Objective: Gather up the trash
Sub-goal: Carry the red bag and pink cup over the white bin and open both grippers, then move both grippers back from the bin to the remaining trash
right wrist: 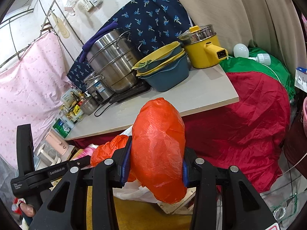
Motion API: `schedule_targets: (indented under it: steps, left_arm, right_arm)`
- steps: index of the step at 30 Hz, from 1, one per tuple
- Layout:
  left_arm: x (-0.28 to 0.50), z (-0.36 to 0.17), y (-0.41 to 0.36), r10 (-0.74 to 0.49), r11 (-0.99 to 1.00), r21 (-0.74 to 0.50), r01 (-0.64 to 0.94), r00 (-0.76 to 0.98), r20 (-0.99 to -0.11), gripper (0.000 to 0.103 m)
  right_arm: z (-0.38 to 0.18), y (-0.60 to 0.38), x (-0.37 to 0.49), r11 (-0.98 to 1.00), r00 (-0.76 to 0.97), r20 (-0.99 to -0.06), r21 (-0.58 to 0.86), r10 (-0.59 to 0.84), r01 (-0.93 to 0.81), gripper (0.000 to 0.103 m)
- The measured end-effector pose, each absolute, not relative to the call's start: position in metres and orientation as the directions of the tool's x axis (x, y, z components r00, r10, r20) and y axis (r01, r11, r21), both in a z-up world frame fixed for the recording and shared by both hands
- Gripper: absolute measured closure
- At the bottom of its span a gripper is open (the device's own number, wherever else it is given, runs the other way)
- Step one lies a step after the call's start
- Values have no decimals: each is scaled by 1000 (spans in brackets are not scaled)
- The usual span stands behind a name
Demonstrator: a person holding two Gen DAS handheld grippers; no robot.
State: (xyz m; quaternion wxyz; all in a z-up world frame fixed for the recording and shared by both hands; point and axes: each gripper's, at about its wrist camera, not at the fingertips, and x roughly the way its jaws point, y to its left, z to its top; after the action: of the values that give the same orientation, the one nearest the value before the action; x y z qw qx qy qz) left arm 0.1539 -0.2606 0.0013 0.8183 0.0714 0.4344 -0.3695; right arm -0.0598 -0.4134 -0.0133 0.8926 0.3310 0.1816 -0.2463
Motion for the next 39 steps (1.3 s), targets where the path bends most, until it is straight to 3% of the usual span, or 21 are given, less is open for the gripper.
schedule_targets:
  steps: [2,4,9,18,20,22,24,39]
  left_arm:
    - [158,0,-263,-542,721,-206,662,352,-763,64]
    - [161,1,-263,-542,728,-208,653,364,-758,50]
    - [168,8,-253,-536,753,-201,627,406,-740,34]
    - [185,15,-212,-497,811,-198,550,469,-730,31]
    - [188,17,-202,-489,821,-199,535,480,-728,30]
    - [191,19,-191,-472,837,-190,513,501,-726,22]
    - [194,21,-180,-453,852,-176,494,527,-719,20]
    - [195,31,-114,-415,891,-177,418,594,-688,20]
  right_arm:
    - [-15,-415,-57,659,810,-491,500,-319,562,63]
    - [-16,-417,-53,660,809,-495,496,-318,564,63]
    - [-15,-416,-36,678,814,-495,489,-303,549,63]
    - [-9,-406,25,735,828,-499,456,-255,502,60]
    - [-7,-404,41,746,830,-500,448,-248,493,56]
    - [-4,-401,56,751,824,-506,435,-254,498,45]
    - [-2,-397,62,752,827,-503,437,-251,494,43]
    - [25,-334,68,822,852,-485,393,-196,413,37]
